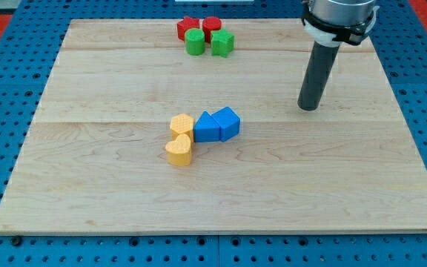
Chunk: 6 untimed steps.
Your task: Place yellow heart below bue cube
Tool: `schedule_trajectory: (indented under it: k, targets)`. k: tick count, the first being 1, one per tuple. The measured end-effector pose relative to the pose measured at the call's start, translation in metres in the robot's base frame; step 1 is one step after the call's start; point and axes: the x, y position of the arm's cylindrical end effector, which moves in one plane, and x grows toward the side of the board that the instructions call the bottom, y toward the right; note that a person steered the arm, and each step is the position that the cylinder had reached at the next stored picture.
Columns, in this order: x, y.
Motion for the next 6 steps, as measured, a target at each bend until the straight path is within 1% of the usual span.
schedule_trajectory:
  k: [1,2,3,4,5,6]
  targets:
    - [0.016,0.0]
    - [0.064,-0.004]
    - [0.066,0.004]
    - [0.024,0.041]
    - [-0.059,0.093]
    - [-0.151,0.135]
